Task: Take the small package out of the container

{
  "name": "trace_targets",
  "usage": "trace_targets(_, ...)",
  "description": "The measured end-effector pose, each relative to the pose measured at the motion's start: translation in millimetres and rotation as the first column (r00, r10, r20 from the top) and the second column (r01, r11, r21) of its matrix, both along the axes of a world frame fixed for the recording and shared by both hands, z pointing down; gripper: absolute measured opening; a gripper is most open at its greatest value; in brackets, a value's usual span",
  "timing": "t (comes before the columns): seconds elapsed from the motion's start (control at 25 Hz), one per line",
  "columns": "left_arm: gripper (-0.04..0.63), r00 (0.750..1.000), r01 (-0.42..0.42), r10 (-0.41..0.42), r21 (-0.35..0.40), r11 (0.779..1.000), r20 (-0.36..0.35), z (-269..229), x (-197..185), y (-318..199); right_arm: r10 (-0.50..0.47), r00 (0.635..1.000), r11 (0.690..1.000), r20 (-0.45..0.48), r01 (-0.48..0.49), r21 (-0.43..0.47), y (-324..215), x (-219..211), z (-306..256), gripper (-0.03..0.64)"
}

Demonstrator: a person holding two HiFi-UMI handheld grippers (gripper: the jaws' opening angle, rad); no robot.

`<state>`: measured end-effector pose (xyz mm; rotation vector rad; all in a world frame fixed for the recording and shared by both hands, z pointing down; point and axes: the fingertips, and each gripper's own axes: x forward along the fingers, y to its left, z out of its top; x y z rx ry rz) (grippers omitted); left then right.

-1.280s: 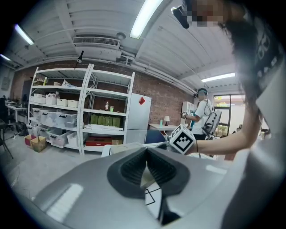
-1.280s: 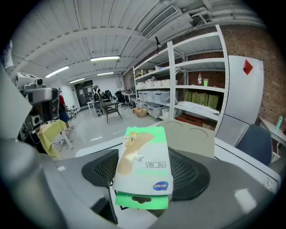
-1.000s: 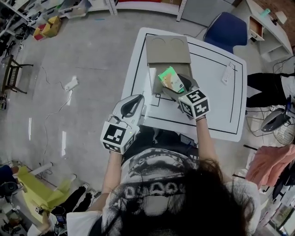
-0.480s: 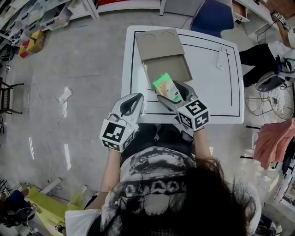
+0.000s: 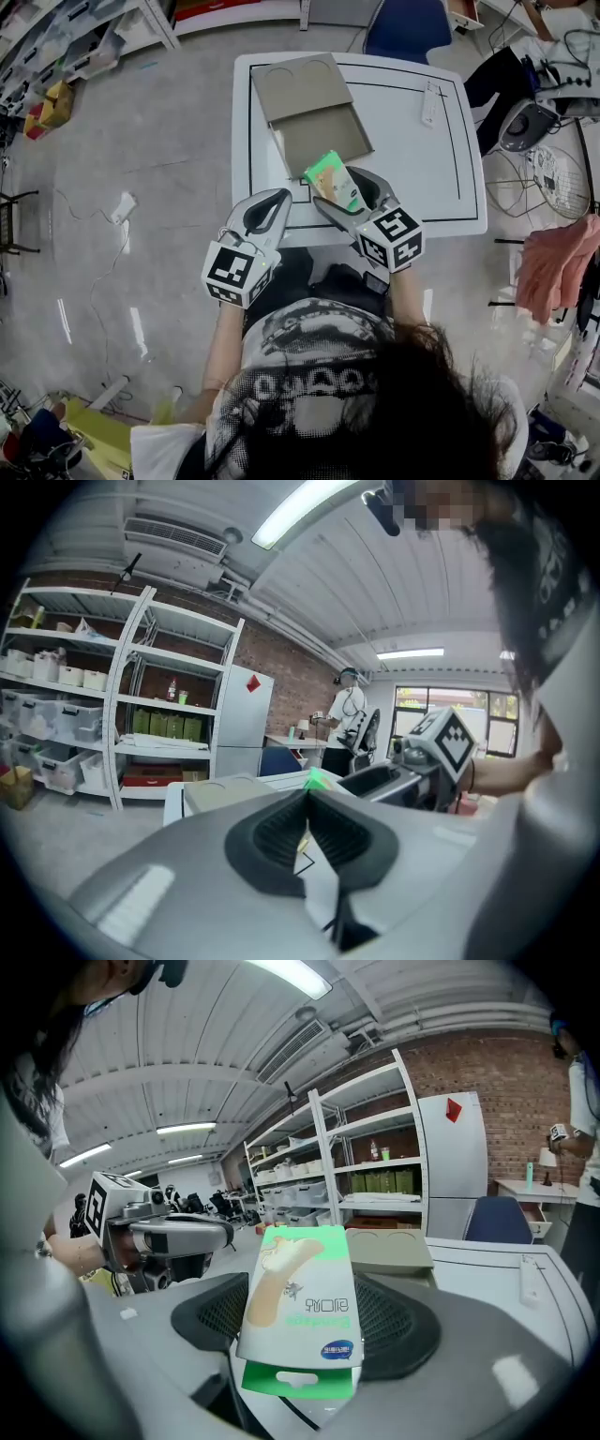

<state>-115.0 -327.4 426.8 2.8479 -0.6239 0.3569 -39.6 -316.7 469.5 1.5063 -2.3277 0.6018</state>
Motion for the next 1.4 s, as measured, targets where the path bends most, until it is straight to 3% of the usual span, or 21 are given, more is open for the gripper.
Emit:
trace_targets(0.6, 0.000, 0.998, 0.064, -0.065, 0.016, 0.998, 0.024, 0, 68, 97, -0.039, 0.998, 0.999, 0.038, 0.038, 0.034, 97, 63, -4, 0.357)
trace_targets(1.08, 0.000, 0.993, 0.111, -0.112, 0.029, 0.993, 0.033, 1, 92, 185, -0.081, 0.994, 0.994, 0.067, 0.076, 0.075, 178, 84, -10, 0.357)
trace_targets(1.4, 0.000, 0.991, 0.129, -0.131, 0.033, 0.991, 0.037, 2, 96, 215, -0.107, 0.992, 0.992, 0.064, 0.103, 0.077, 205, 88, -8, 0.357)
